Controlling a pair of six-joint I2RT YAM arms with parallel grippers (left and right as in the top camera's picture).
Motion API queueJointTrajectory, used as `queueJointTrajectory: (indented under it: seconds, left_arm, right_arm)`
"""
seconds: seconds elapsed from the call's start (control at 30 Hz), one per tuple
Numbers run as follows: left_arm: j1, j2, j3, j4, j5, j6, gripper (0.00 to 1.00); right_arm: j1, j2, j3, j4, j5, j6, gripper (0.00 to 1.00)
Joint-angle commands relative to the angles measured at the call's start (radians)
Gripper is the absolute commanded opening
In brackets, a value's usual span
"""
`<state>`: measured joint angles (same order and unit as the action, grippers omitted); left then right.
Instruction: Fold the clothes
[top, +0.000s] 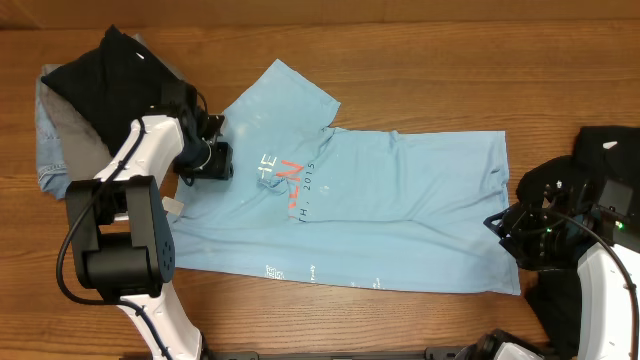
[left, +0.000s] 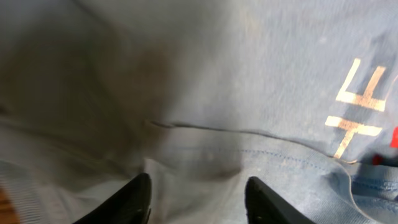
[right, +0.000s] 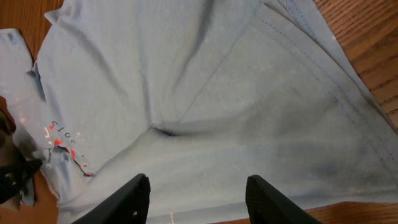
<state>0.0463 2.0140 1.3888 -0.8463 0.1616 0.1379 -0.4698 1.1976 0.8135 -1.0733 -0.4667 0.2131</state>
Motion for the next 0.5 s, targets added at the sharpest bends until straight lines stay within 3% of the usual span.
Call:
queueJointTrajectory:
  seconds: [0.0,0.23,0.37,0.47]
  left_arm:
    - [-0.002,-0.010,0.033,0.003,-0.043,0.012,0.57]
    - [-0.006,0.026,0.031,0.055,-0.010,0.017,0.59]
    - [-0.015,0.042,0.028,0.069,0.005,0.019,0.47]
    - [-0.015,0.043,0.027,0.083,0.004,0.019,0.32]
  right_arm:
    - [0.005,-0.008,0.011,0.003,0.002,0.003,0.54]
    - [0.005,-0.008,0.011,0.005,0.003,0.003,0.54]
    - [0.005,-0.008,0.011,0.005,0.002,0.003,0.54]
    - [0.005,-0.008,0.011,0.005,0.002,0.003,0.54]
